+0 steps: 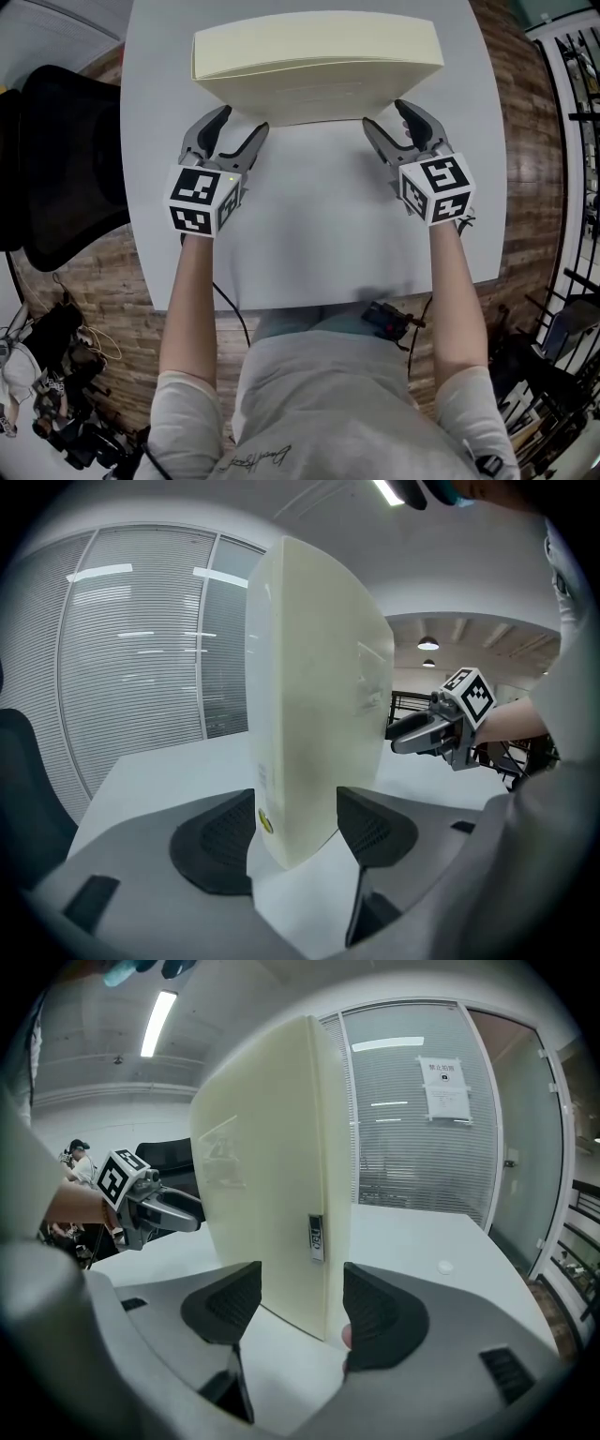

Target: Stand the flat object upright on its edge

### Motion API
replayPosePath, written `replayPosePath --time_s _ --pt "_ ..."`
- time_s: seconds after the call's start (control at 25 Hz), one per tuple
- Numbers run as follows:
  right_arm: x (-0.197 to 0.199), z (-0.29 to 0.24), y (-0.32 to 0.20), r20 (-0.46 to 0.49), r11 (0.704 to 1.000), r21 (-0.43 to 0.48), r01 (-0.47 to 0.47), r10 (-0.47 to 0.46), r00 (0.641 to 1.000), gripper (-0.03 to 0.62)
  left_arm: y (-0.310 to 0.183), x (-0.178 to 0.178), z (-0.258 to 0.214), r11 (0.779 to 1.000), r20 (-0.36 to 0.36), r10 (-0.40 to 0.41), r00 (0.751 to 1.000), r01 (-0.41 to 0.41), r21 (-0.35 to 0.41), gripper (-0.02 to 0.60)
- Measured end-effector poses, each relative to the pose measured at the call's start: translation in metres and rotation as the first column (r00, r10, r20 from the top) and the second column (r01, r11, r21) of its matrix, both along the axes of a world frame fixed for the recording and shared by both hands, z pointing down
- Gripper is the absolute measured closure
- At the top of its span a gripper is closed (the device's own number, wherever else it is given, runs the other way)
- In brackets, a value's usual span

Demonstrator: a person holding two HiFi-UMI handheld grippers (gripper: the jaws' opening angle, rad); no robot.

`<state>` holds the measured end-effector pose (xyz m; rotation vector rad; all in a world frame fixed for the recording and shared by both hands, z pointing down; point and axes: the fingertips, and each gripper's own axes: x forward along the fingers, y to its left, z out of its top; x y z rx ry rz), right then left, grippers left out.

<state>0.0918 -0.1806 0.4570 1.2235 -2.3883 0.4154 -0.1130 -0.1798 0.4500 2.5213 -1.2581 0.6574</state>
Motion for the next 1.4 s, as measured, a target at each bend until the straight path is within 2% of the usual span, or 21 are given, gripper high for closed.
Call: replayPosePath --time_s 0.24,0.44,0.48,0.6,0.68,0.88,1.24,1.4 --pt "0.0 -0.008 0.008 0.006 1.0 0.021 -0.005 0.005 1.0 0.324 0.008 -0.001 -0.004 1.0 -0.002 -0.001 1.0 0.001 -0.003 0.301" --pt "-0.001 -0.021 0.021 0.002 0.999 0.052 -0.012 0.011 1.0 0.38 0.014 0.002 -0.015 1.0 -0.005 -0.01 1.0 0.01 0.017 0.341" --pt "0.0 -0.024 0.023 0.003 0.998 0.058 -0.014 0.014 1.0 0.396 0.016 0.003 -0.018 1.0 -0.003 -0.011 1.0 0.011 0.026 0.353" --pt "0.001 -0.033 0.031 0.019 0.997 0.071 -0.024 0.022 1.0 0.458 0.025 0.007 -0.024 0.999 -0.001 -0.006 1.0 0.006 0.043 0.454" --pt "0.0 -0.039 0.038 0.034 0.996 0.078 -0.031 0.029 0.999 0.505 0.033 0.009 -0.026 0.999 -0.012 -0.001 1.0 0.002 0.037 0.491" --pt "-0.007 -0.051 0.06 0.043 0.997 0.079 -0.002 -0.001 0.999 0.538 0.062 0.019 -0.033 1.0 -0.016 0.021 1.0 -0.021 0.022 0.558" --pt "-0.019 -0.067 0.113 0.04 0.998 0.043 0.05 -0.052 0.998 0.566 0.109 0.034 -0.052 0.999 -0.053 0.028 0.998 -0.027 0.029 0.569" --pt "-0.017 -0.07 0.133 0.049 0.999 0.011 0.048 -0.049 0.998 0.569 0.126 0.042 -0.062 1.0 -0.103 0.001 0.995 0.001 0.02 0.569"
